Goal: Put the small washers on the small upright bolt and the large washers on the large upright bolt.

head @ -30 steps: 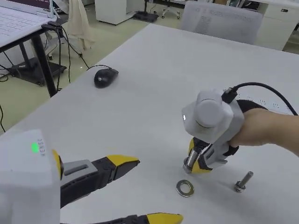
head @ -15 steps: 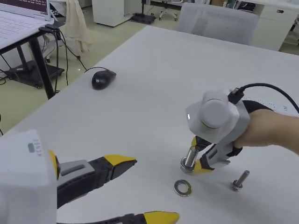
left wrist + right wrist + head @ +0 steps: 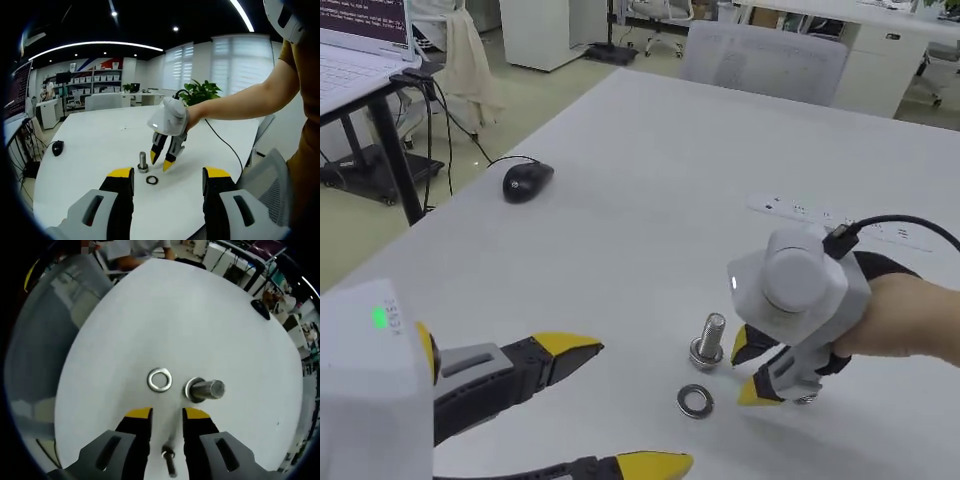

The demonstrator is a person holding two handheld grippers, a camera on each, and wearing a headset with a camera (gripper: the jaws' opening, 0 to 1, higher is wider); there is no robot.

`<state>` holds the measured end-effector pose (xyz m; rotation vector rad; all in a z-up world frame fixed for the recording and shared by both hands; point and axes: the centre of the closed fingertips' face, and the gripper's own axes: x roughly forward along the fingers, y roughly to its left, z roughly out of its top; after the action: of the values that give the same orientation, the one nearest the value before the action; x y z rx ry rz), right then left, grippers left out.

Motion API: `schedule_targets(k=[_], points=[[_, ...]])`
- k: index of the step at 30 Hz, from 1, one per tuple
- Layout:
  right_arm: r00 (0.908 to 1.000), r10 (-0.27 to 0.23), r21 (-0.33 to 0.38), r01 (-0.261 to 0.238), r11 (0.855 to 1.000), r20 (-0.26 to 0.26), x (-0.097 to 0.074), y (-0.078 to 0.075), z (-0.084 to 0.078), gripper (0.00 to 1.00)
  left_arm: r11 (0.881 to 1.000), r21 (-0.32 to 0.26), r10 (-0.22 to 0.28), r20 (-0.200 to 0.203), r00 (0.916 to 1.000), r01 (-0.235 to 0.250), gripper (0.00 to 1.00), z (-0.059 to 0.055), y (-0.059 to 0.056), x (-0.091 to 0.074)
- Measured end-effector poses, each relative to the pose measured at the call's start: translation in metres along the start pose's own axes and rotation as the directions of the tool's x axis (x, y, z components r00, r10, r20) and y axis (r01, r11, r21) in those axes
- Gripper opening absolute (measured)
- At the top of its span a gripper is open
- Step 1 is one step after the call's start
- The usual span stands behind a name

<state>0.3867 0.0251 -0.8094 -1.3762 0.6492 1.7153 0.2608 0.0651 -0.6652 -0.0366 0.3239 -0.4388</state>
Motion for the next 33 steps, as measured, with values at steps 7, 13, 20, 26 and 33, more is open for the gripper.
schedule_targets(k=[7,13,20,26,33], points=[[0.9997,0.018,0.01,-0.019,1.0,0.014,0.005,0.01,0.005,0.25,1.0,0.001,0.002,0.003,1.0,-0.002,0.54,0.001,-0.004,-0.002],[0.9994,0.032,0.02,-0.032,0.999,0.017,0.009,0.011,0.006,0.25,1.0,-0.005,0.015,0.011,0.9998,-0.015,0.54,0.001,-0.003,-0.005],[0.9981,0.062,0.037,-0.062,0.997,0.001,0.017,0.013,0.006,0.25,1.0,-0.012,0.019,-0.002,0.9998,-0.019,0.54,-0.004,-0.003,-0.004],[0.9972,0.072,0.046,-0.073,0.996,0.019,0.018,0.012,0.013,0.26,1.0,-0.009,0.024,0.003,0.9997,-0.024,0.54,-0.002,-0.003,-0.004],[0.9958,0.087,0.034,-0.088,0.996,0.027,0.023,0.011,0.027,0.26,1.0,-0.01,0.029,0.002,0.9996,-0.029,0.54,-0.003,-0.001,-0.005]])
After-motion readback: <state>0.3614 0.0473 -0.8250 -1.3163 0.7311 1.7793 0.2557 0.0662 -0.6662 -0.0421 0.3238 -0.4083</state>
